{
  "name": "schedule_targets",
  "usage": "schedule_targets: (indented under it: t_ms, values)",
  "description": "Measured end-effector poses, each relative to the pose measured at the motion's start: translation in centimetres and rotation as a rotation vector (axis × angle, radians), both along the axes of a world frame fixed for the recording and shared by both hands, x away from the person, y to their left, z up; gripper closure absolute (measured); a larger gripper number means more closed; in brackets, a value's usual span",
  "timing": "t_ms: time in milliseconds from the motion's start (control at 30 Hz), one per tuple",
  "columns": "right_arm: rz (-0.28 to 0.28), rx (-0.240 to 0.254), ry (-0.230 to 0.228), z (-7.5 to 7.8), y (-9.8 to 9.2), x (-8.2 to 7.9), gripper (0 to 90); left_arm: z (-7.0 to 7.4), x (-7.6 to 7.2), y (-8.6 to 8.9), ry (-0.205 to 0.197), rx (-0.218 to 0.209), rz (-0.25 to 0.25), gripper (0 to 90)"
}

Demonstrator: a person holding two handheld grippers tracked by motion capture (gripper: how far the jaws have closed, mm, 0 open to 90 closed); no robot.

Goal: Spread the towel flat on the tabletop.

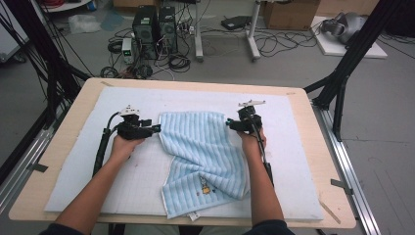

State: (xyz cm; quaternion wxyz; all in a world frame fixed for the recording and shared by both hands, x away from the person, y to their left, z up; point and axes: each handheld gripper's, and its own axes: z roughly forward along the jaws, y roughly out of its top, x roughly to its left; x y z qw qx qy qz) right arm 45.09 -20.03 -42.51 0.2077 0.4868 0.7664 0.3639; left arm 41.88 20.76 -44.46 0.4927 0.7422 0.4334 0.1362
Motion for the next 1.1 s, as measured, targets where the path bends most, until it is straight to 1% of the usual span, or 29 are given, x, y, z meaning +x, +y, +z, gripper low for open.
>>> schedule_targets:
  t_ms: [67, 133, 167, 200, 233, 267, 300, 333, 367, 433, 500, 567, 600, 633, 700, 733, 767, 833, 900, 933, 1000, 1033, 1067, 1100]
  values:
    - [0.011, -0.004, 0.015, -0.1, 0.8, 0.8, 43.7, 0.1, -0.2, 0.0, -0.007, -0.013, -0.016, 41.5]
    - [0.025, -0.020, 0.031, -0.5, 1.5, 1.6, 43.7, 0.2, -0.3, 0.0, -0.011, -0.023, -0.028, 40.9]
    - [0.027, -0.017, 0.029, -0.8, 1.9, 1.7, 43.6, 0.3, -0.4, 0.0, -0.016, -0.027, -0.025, 40.8]
    - [0.032, -0.005, 0.038, -1.1, 2.1, 1.9, 42.7, 0.3, -0.4, 0.0, -0.016, -0.032, -0.027, 40.6]
    - [0.036, -0.010, 0.058, -1.5, 2.3, 2.2, 41.4, 0.3, -0.5, 0.1, -0.018, -0.030, -0.031, 40.6]
    - [0.035, -0.024, 0.080, -1.9, 2.7, 2.3, 39.4, 0.3, -0.5, 0.1, -0.017, -0.033, -0.028, 40.7]
    - [0.031, -0.047, 0.068, -1.9, 3.0, 2.2, 40.2, 0.3, -0.5, 0.1, -0.018, -0.034, -0.028, 40.7]
    - [0.040, -0.050, 0.064, -1.9, 3.3, 2.2, 43.3, 0.2, -0.5, 0.2, -0.014, -0.038, -0.027, 40.7]
    - [0.056, -0.063, 0.062, -1.8, 3.4, 2.3, 49.5, 0.2, -0.5, 0.2, -0.010, -0.037, -0.027, 40.7]
    - [0.119, -0.073, 0.073, -1.6, 3.7, 2.4, 67.5, 0.1, -0.5, 0.1, -0.008, -0.035, -0.027, 40.8]
    - [0.169, -0.102, 0.080, -1.3, 4.2, 2.5, 82.1, 0.1, -0.5, 0.1, -0.006, -0.037, -0.027, 41.0]
    - [0.176, -0.133, 0.083, -1.1, 4.7, 2.7, 85.2, 0.1, -0.6, 0.0, -0.005, -0.036, -0.025, 41.4]
    - [0.167, -0.146, 0.072, -1.0, 4.7, 2.8, 85.5, 0.0, -0.6, 0.0, -0.003, -0.037, -0.025, 41.4]
    - [0.149, -0.165, 0.050, -0.9, 4.6, 3.0, 85.6, 0.0, -0.6, 0.0, 0.000, -0.036, -0.027, 41.6]
    - [0.093, -0.185, 0.043, -0.8, 4.2, 3.4, 85.7, -0.1, -0.6, 0.0, 0.003, -0.033, -0.032, 41.6]
    - [0.055, -0.217, 0.026, -0.6, 4.0, 3.6, 85.7, -0.2, -0.7, -0.1, 0.003, -0.030, -0.031, 41.6]
    - [0.018, -0.237, 0.008, -0.5, 3.8, 3.8, 85.7, -0.2, -0.7, -0.1, 0.004, -0.031, -0.034, 41.6]
    - [-0.066, -0.259, -0.024, 0.0, 3.2, 4.2, 85.7, -0.3, -0.7, -0.2, 0.007, -0.030, -0.036, 41.6]
    - [-0.131, -0.270, -0.042, 0.3, 2.5, 4.5, 85.5, -0.3, -0.8, -0.3, 0.009, -0.026, -0.043, 41.7]
    - [-0.151, -0.266, -0.037, 0.4, 2.3, 4.6, 84.4, -0.4, -0.8, -0.4, 0.011, -0.027, -0.042, 41.6]
    - [-0.153, -0.238, -0.021, 0.3, 2.0, 4.7, 74.9, -0.4, -0.8, -0.3, 0.012, -0.027, -0.044, 41.7]
    - [-0.147, -0.223, -0.016, 0.3, 1.9, 4.6, 68.5, -0.4, -0.8, -0.3, 0.011, -0.027, -0.043, 41.7]
    - [-0.138, -0.200, -0.023, 0.3, 1.8, 4.5, 64.3, -0.4, -0.8, -0.3, 0.012, -0.026, -0.043, 41.7]
    - [-0.123, -0.177, -0.031, 0.5, 1.8, 4.3, 64.0, -0.4, -0.8, -0.4, 0.014, -0.027, -0.042, 41.7]
